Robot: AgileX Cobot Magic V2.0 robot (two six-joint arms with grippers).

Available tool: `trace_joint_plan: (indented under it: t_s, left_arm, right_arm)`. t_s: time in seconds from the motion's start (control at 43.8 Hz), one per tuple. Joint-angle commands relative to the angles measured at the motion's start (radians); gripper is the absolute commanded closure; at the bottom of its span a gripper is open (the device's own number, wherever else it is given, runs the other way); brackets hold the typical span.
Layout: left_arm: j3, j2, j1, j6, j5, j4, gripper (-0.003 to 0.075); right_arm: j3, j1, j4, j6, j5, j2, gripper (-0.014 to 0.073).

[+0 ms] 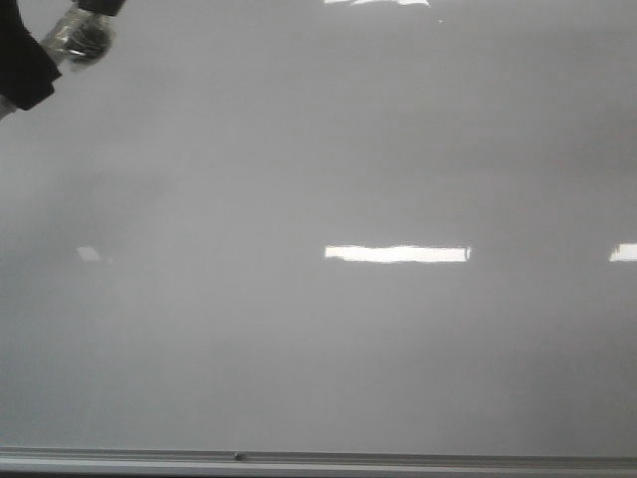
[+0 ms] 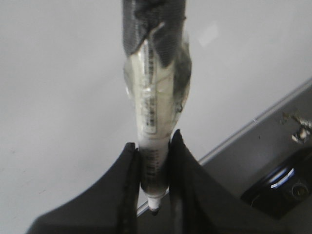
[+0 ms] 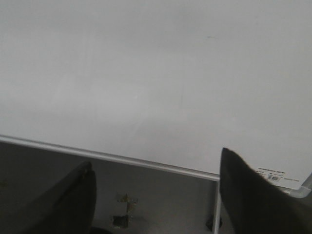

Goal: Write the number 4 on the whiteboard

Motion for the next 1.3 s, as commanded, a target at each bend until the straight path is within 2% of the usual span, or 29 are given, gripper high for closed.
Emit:
trace_joint_plan:
  t_s: [0.0,0.114,0.251,0.411,0.548,0.868,1.028,1.28]
  left_arm:
    - [-0.054,-0.030,-0.079,0.103,0.027,-0.042,0.0741]
    - [-0.076,-0.024,-0.151,0.221,0.065,-0.122,0.0741]
    - [-0.120,0.014,-0.229,0.345,0.117,-0.210,0.0740]
    - [-0.175,0.069,-0.313,0.384,0.136,-0.210,0.0741]
    - [-0.219,0.118,-0.376,0.395,0.144,-0.206,0.0741]
    - [-0.254,0.157,-0.435,0.421,0.150,-0.206,0.0741]
    - [-0.254,0.157,-0.435,0.421,0.150,-0.206,0.0741]
    - [-0.254,0.157,-0.435,0.421,0.150,-0.206,0.0741]
  right_arm:
    - [-0.079,0.046,0.020,-0.074,0.012,0.044,0.0069]
    - [-0.122,0.098,0.071,-0.165,0.057,0.106,0.0069]
    - [-0.161,0.159,0.181,-0.343,0.104,0.170,0.0069]
    - [-0.186,0.224,0.362,-0.641,0.162,0.230,0.0069]
    - [-0.214,0.274,0.486,-0.809,0.168,0.280,0.0069]
    - [-0.313,0.474,0.475,-0.840,0.144,0.414,0.0069]
    - [-0.316,0.522,0.448,-0.838,0.074,0.449,0.0072]
    - [-0.316,0.528,0.408,-0.838,0.095,0.449,0.0258]
